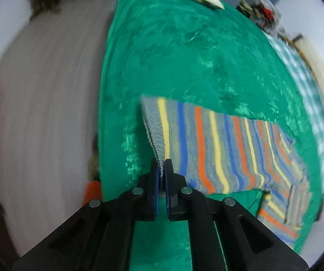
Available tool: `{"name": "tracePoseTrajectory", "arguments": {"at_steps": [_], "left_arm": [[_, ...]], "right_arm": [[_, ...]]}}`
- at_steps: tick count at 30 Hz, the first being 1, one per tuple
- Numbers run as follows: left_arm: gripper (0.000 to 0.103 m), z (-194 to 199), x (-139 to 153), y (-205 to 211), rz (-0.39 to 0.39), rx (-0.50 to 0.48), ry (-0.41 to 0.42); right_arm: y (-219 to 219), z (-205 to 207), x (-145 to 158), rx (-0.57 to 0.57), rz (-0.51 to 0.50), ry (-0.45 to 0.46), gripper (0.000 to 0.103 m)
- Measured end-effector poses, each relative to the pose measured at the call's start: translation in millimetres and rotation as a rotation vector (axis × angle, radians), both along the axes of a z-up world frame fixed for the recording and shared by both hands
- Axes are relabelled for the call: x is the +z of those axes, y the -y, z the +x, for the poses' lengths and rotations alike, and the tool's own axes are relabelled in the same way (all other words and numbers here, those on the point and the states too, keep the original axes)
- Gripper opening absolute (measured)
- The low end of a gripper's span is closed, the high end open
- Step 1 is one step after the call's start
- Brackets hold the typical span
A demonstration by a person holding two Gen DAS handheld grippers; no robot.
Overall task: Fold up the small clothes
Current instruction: 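Grasp the other sleeve cuff with the left tool and fold it across the body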
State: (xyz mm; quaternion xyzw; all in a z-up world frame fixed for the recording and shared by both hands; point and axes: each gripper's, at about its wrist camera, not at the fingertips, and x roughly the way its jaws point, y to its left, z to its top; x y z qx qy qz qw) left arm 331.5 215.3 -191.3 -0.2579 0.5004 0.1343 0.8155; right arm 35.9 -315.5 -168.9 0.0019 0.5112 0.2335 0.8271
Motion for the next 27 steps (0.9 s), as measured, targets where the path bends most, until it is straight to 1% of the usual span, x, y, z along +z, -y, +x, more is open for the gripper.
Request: {"name": "tracePoseTrajectory", "arguments": {"at_steps": [2,3,4,5,6,8,10,12,14,15,16,17,18,19,21,22,24,25,27], "left_arm": [[0.003,12.7,24.2,15.6,0.102,-0.063,0.006],[0.003,19.2,42.1,32.2,0.163,-0.110,0.024],[0.003,25.0,58.4,49.2,0.197,-0.155,0.050],[0.003,28.8,68.2,60.1,0.215,-0.185,0.070],[0.003,38.2,85.9,86.8,0.242,-0.249,0.107],[0.003,53.2,105.7,130.9,0.268,-0.346,0.161],[0.003,67.7,121.5,188.9,0.270,-0.461,0.225],[0.003,77.7,127.0,236.6,0.273,-0.551,0.264],[0.003,82.4,124.3,289.9,0.280,-0.645,0.295],[0.006,83.9,119.3,310.3,0.283,-0.683,0.301],[0.020,88.9,106.7,333.8,0.264,-0.738,0.285],[0.036,99.4,97.8,345.2,0.251,-0.765,0.247],[0.068,106.2,83.5,355.1,0.248,-0.771,0.188],[0.075,111.1,77.1,355.6,0.245,-0.754,0.184],[0.075,112.0,72.7,343.0,0.221,-0.701,0.216],[0.075,115.8,68.3,330.3,0.202,-0.656,0.216],[0.075,128.4,55.1,319.2,0.185,-0.587,0.203],[0.075,133.6,44.8,311.4,0.189,-0.565,0.187],[0.075,139.0,14.3,300.4,0.242,-0.554,0.109]], "right_arm": [[4.7,-0.7,3.6,-0.011,0.021,0.016,0.045],[6.8,-0.8,5.0,-0.016,0.033,0.023,0.045],[8.9,-1.0,6.0,-0.021,0.046,0.031,0.045],[10.4,-0.7,6.7,-0.024,0.055,0.035,0.045],[11.9,-0.4,6.8,-0.027,0.064,0.037,0.045],[13.7,0.1,5.8,-0.031,0.074,0.038,0.045],[15.3,-0.3,3.7,-0.031,0.084,0.032,0.045],[16.4,-2.1,3.1,-0.030,0.085,0.030,0.045],[18.2,-4.0,2.6,-0.031,0.087,0.031,0.045],[19.6,-5.0,2.0,-0.035,0.086,0.032,0.045],[21.1,-5.8,1.5,-0.038,0.085,0.031,0.045],[23.2,-6.5,1.0,-0.043,0.087,0.030,0.045],[25.1,-7.0,0.1,-0.049,0.091,0.028,0.045],[27.4,-7.6,-0.6,-0.054,0.095,0.025,0.045],[31.6,-9.6,-1.3,-0.064,0.098,0.024,0.045],[33.5,-10.8,-1.7,-0.067,0.101,0.026,0.045],[37.1,-12.5,-3.3,-0.073,0.111,0.021,0.045],[38.4,-11.7,-5.2,-0.075,0.116,0.014,0.045],[38.8,-9.2,-9.2,-0.075,0.121,-0.001,0.045]]}}
